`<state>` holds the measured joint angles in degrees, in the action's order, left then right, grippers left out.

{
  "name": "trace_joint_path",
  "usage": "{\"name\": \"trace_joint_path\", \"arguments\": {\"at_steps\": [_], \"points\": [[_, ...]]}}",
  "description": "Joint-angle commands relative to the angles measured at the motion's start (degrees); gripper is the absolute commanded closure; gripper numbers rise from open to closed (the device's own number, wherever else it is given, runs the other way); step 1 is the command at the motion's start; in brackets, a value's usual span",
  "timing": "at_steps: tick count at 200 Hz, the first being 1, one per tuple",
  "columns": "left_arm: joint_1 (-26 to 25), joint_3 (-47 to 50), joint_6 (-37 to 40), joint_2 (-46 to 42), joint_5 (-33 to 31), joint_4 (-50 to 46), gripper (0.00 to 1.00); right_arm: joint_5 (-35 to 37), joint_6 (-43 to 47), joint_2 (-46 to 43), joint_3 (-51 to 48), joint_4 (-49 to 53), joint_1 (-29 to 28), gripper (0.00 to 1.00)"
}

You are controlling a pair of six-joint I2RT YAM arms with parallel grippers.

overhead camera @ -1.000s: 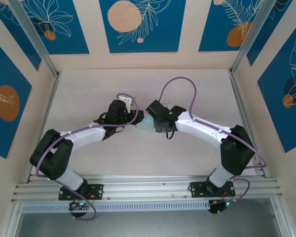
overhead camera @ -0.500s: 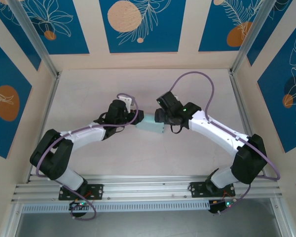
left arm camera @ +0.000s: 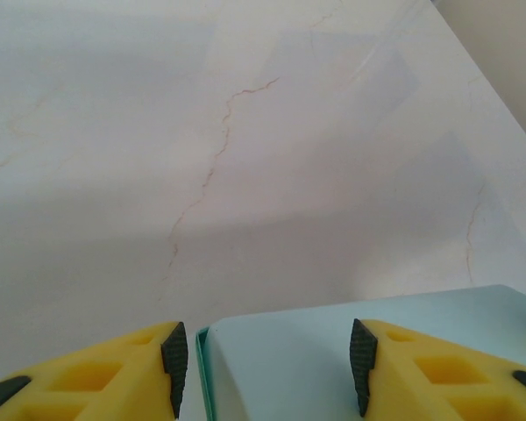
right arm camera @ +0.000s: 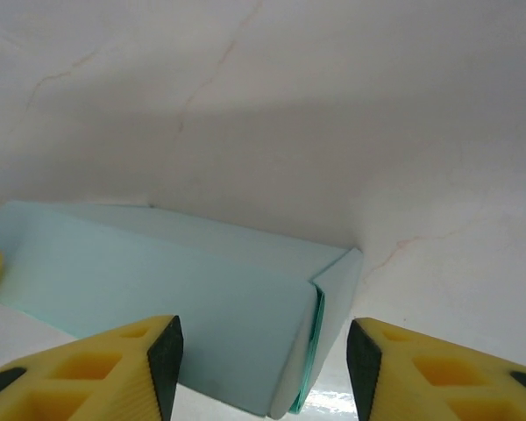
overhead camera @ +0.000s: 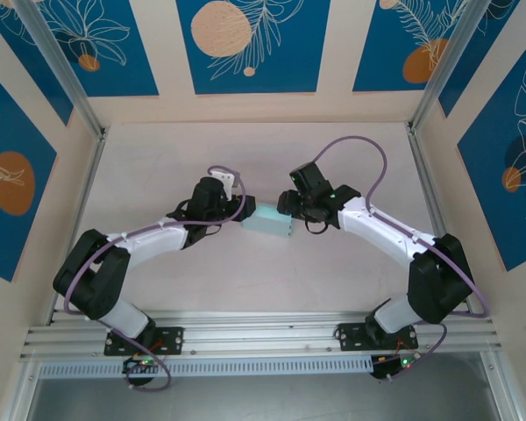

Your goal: Fold the paper box

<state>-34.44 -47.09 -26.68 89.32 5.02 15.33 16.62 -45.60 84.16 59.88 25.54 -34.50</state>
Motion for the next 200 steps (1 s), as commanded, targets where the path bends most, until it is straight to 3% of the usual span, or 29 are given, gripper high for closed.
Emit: {"name": "trace_joint_path", "arguments": {"at_steps": [1,62,88,106,162,182,200], "points": [[-1.0,2.3,0.8,3.6,-1.9,-10.6,0.47,-1.7,-2.3,0.0,-3.9,-0.9,0.7,0.5],[-1.0,3.1,0.1,4.0,-2.4,-10.3,0.48,-2.1,-3.4,-0.7,-8.4,-3.3,1.1,0.64],[-1.0,4.3,-0.9,4.5,-2.4,-9.6,0.58,-1.7,-3.3,-1.1,-9.4,-3.4,1.3,0.69],[-1.0,5.3,-1.6,4.6,-2.6,-9.4,0.6,-1.5,-3.5,-1.4,-10.2,-3.1,1.5,0.69],[-0.4,8.7,-3.3,4.1,-2.1,-8.5,0.6,-0.2,-4.2,-2.0,-13.3,-2.2,1.8,0.68],[-0.3,9.0,-3.5,4.2,-1.6,-8.4,0.59,-1.4,-4.3,-1.8,-14.3,-3.2,1.8,0.76],[-0.3,9.4,-3.9,4.1,-1.7,-8.5,0.57,-2.2,-4.9,-2.0,-15.1,-3.6,1.9,0.77]]}}
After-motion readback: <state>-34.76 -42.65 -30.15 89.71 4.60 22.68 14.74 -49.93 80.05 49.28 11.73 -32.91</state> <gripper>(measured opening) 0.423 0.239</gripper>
